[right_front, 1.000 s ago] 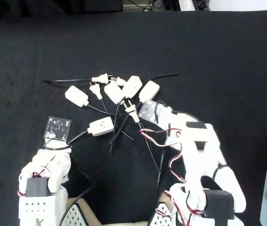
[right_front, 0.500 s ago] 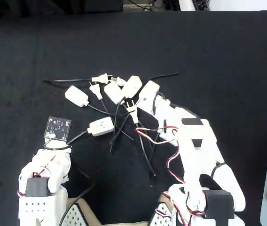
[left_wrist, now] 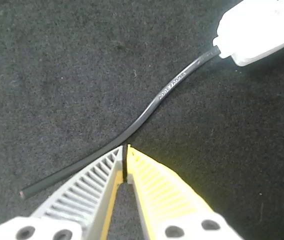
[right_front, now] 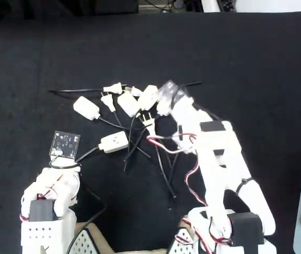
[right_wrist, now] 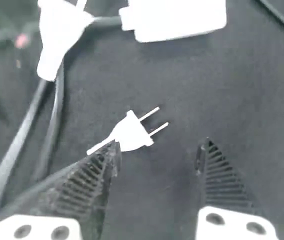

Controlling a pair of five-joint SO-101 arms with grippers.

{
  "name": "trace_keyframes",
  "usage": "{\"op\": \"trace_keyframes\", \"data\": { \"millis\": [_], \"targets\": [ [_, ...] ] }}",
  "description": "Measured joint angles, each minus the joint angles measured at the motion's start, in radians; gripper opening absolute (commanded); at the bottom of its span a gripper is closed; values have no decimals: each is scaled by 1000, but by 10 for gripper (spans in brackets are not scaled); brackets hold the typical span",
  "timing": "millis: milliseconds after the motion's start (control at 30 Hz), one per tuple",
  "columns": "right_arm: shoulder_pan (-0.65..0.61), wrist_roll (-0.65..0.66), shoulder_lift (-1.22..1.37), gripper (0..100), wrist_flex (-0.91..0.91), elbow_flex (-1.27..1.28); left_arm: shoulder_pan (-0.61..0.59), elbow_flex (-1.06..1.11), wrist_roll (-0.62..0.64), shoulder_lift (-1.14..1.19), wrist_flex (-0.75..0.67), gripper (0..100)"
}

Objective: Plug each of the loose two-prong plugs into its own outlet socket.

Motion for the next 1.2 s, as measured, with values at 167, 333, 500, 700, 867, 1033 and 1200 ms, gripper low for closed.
{"op": "trace_keyframes", "data": {
  "millis": [167, 333, 500, 700, 867, 1033, 1200],
  "targets": [
    [-60, -256, 3, 251, 146, -66, 0, 0, 0, 0, 0, 30],
    [-80, -439, 61, 251, 143, -66, 0, 0, 0, 0, 0, 30],
    [-80, -552, 218, 251, 72, -68, 0, 0, 0, 0, 0, 30],
    [-63, -626, 345, 205, 91, -149, 0, 0, 0, 0, 0, 30],
    [-21, -626, 353, 18, 147, -222, 0, 0, 0, 0, 0, 30],
    [-21, -612, 353, 14, 152, -233, 0, 0, 0, 0, 0, 30],
    [-20, -585, 353, 13, 152, -233, 0, 0, 0, 0, 0, 30]
  ]
}}
